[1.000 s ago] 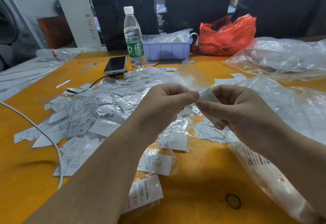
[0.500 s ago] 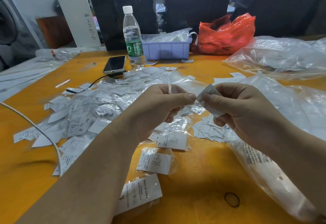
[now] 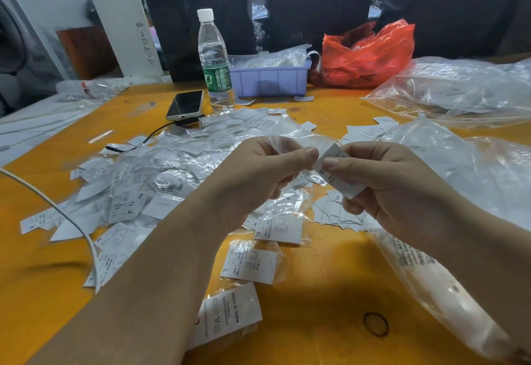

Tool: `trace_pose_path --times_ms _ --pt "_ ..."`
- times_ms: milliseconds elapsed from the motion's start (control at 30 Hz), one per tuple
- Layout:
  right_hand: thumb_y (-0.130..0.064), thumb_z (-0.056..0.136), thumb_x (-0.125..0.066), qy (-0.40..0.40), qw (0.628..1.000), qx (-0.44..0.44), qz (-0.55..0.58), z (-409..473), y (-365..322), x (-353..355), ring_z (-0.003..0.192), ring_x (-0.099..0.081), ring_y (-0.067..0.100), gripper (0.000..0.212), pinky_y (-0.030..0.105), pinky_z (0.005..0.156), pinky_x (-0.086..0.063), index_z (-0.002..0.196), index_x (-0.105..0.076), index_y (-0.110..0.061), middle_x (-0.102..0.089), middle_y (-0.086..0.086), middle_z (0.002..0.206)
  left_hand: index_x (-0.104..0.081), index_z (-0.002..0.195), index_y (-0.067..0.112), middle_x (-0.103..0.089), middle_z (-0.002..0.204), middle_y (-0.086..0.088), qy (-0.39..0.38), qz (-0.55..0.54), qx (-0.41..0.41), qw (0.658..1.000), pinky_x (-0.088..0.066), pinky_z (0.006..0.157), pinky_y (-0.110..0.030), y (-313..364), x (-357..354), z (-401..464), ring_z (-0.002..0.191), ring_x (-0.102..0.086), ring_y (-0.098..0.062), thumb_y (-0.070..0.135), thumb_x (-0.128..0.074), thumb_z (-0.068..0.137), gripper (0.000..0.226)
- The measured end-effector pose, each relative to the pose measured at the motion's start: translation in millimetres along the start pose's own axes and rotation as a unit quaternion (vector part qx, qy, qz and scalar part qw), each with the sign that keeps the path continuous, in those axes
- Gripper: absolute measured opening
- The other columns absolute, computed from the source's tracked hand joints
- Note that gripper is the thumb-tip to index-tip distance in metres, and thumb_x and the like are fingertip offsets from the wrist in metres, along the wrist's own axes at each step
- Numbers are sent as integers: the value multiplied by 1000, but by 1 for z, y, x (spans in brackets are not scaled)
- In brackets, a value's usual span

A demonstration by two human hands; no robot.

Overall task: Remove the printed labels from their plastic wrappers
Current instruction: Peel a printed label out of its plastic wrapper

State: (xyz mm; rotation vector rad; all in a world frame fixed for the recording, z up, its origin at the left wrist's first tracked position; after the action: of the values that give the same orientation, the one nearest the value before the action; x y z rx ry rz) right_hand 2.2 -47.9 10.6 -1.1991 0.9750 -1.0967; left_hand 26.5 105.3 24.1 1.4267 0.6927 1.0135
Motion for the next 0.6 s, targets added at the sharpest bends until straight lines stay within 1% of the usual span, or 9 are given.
trace_pose_path --times_ms 100,233,333,467,533,600 --pt "-29 68 -73 -3 1000 -3 -4 0 1 -1 57 -38 20 19 24 46 -40 77 -76 -12 -52 7 67 -69 69 19 -41 53 5 3 -6 -5 1000 -29 48 -19 0 -1 0 49 -33 -7 36 -68 75 18" --pt "-30 65 -74 -7 1000 -1 -1 -1 -1 -4 54 -38 17 19 23 45 -39 72 -74 -13 -50 8 66 -70 73 17 -42 53 5 -2 1 -12 1000 -29 48 -19 0 -2 1 49 -34 -7 37 -68 75 21" --pt "-31 63 -75 -9 1000 -4 -8 -2 -1 -4 55 -38 18 25 23 45 -38 76 -73 -9 -51 8 66 -72 78 14 -43 53 6 -4 12 -16 1000 -29 48 -20 0 -3 2 50 -35 -7 37 -68 76 24" --pt "-28 65 -75 -21 1000 -14 -13 -2 1 -6 53 -39 16 24 24 45 -39 76 -73 -8 -53 7 66 -71 79 13 -44 54 6 0 7 -20 1000 -29 49 -21 -1 -3 1 50 -35 -6 36 -68 75 23" --pt "-28 65 -75 -25 999 -20 -21 -2 2 -6 53 -42 15 29 24 46 -40 81 -73 -4 -56 7 68 -69 78 15 -45 53 8 4 -3 -19 1000 -30 49 -20 -1 -3 0 49 -37 -5 35 -68 75 21" --pt "-29 63 -75 -23 999 -28 -28 -1 3 -4 54 -43 16 38 24 46 -40 85 -71 2 -57 10 71 -68 76 16 -45 53 8 12 -13 -16 1000 -31 49 -19 0 -2 0 49 -36 -6 36 -68 74 20"
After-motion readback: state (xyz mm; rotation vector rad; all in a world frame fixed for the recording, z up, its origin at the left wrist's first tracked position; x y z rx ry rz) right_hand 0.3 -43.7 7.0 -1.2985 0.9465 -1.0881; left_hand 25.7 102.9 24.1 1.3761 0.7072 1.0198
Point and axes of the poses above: each hand's wrist, its own z-axis towards the middle knuckle, its own x-axis out of the back of the hand, y = z × x, the point moved 5 cm from there along z, towards the middle knuckle
